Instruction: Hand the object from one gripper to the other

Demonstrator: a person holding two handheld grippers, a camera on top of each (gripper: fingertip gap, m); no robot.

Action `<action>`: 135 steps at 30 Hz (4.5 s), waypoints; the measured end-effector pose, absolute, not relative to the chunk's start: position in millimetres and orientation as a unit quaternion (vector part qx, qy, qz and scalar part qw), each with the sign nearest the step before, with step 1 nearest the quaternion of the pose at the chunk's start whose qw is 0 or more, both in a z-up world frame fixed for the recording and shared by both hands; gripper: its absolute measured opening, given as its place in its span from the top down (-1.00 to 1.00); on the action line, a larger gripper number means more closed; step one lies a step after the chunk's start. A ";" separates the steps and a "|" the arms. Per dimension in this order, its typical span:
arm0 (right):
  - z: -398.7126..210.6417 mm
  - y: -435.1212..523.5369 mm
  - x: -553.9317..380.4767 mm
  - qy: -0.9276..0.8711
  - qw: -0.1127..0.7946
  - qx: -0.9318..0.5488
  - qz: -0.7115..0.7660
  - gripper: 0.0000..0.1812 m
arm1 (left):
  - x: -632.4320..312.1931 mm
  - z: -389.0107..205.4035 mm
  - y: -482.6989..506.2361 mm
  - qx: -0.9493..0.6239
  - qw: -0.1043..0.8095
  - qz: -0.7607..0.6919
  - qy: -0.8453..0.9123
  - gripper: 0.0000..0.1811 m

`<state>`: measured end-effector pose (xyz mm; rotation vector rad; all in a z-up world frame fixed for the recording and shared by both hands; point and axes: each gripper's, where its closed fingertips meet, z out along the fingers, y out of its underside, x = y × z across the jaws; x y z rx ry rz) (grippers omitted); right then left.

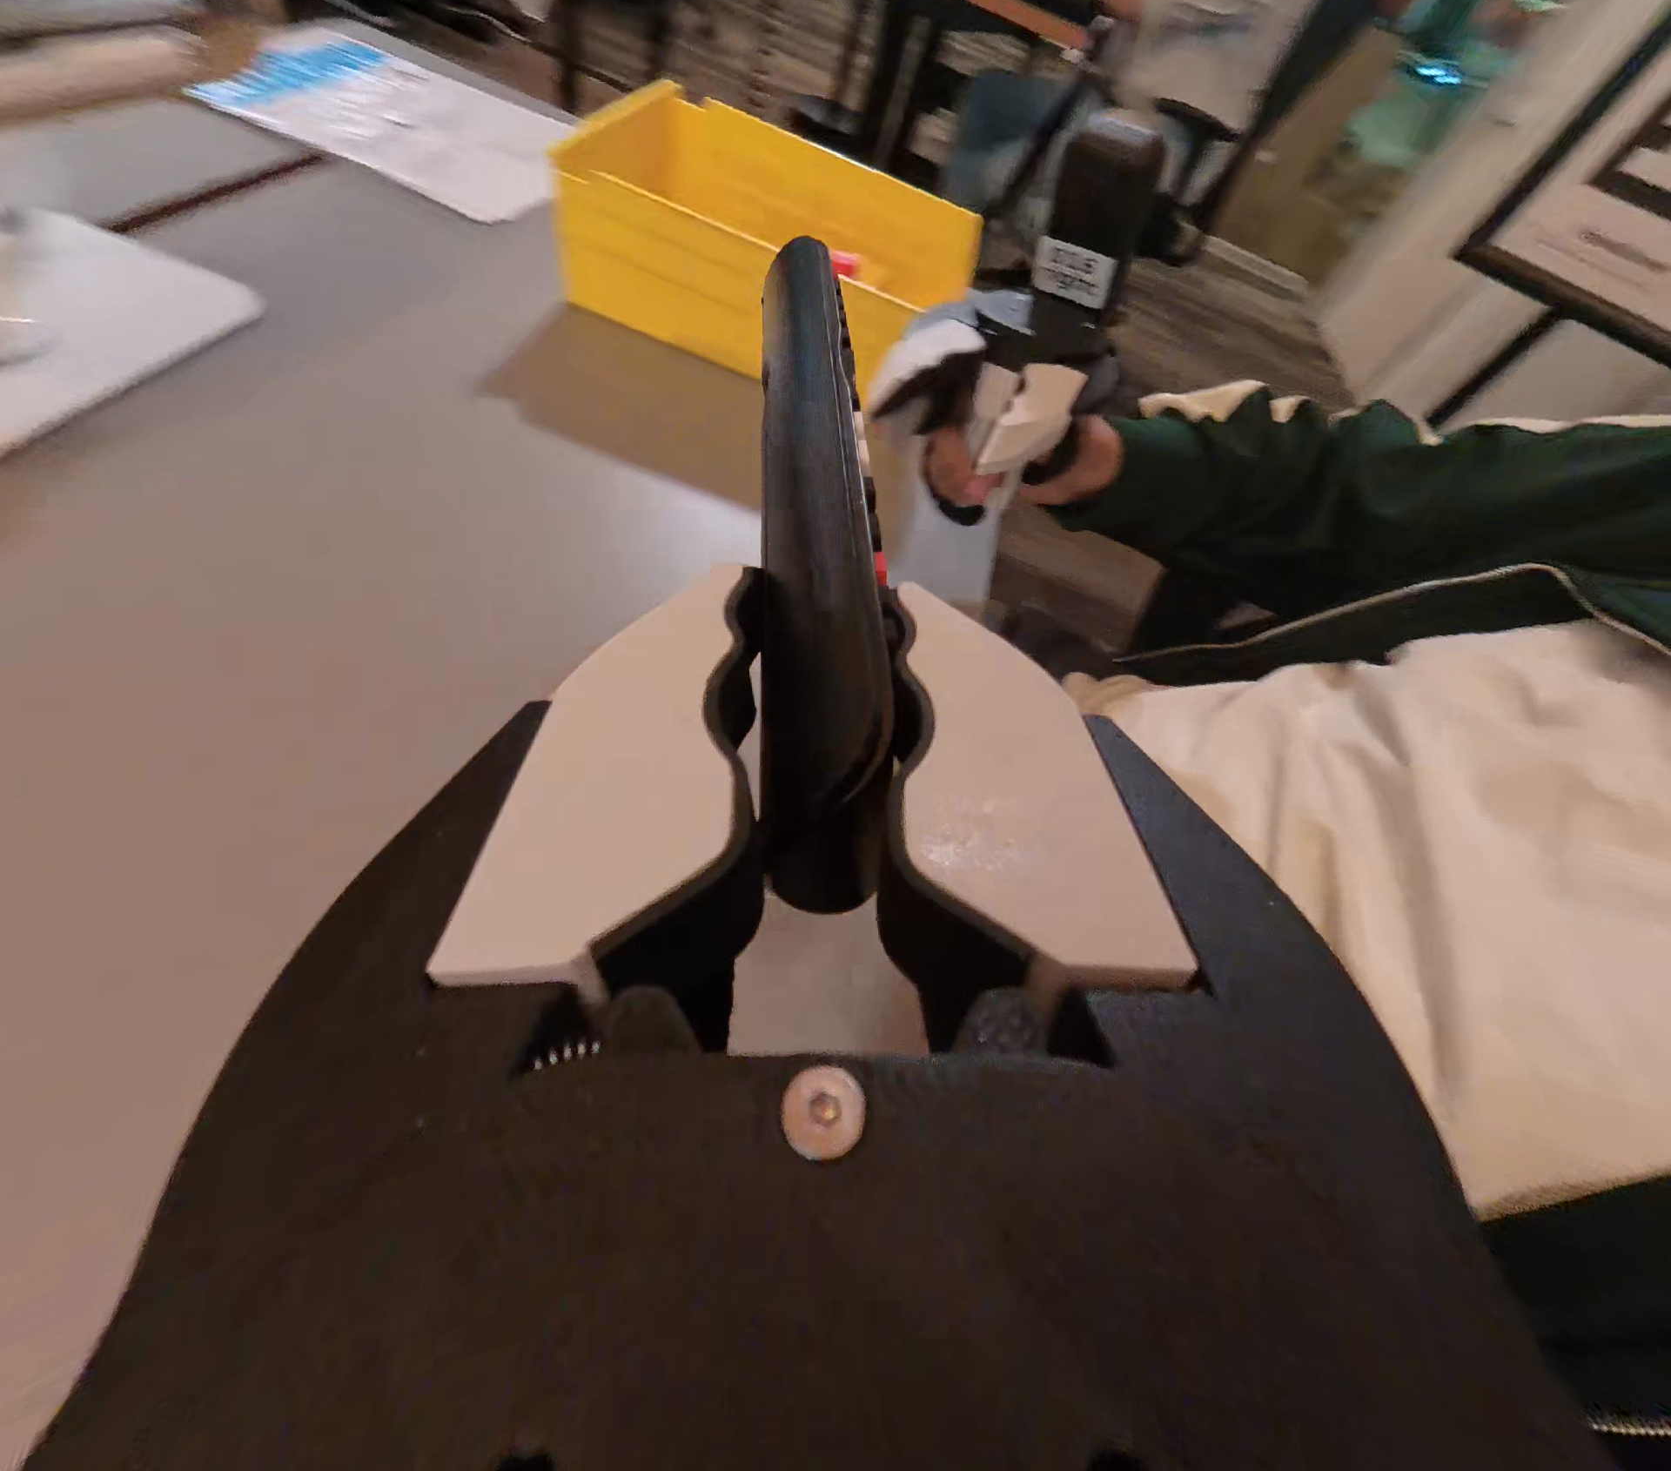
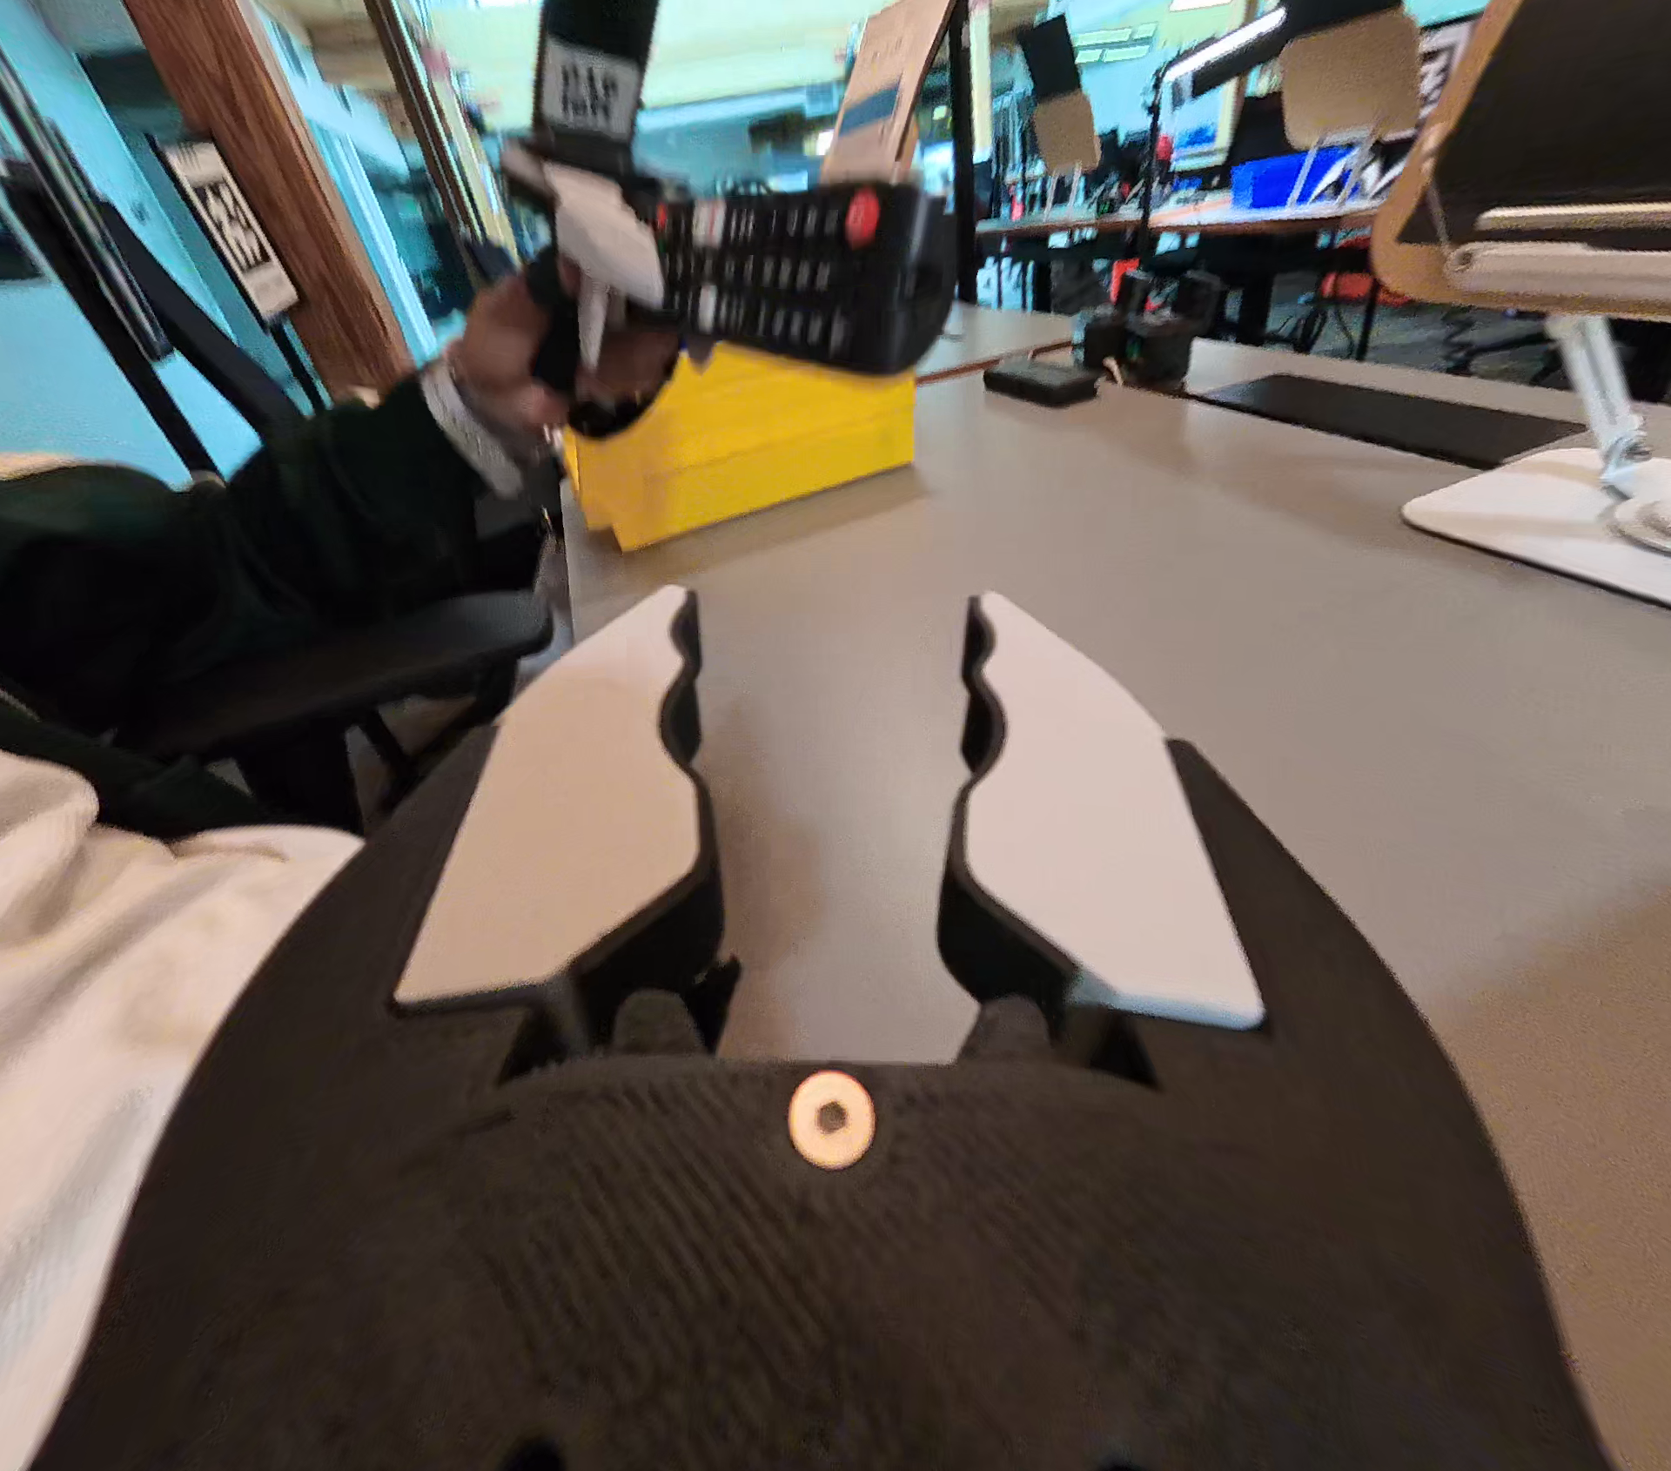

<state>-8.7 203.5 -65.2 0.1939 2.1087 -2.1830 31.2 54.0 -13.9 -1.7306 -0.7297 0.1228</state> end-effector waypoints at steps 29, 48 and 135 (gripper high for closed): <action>-78.7 213.6 -10.7 0.605 0.325 0.203 -0.698 0.73 | 24.9 -85.3 148.8 -0.717 0.655 0.055 -0.231 0.10; -103.2 205.3 4.9 0.575 0.499 0.264 -0.592 0.72 | 32.4 -101.1 157.7 -0.769 0.572 0.276 -0.064 0.16; -98.9 155.9 69.2 0.743 0.128 0.020 -0.657 0.43 | 60.3 -57.2 205.0 -0.708 0.674 0.093 -0.188 0.00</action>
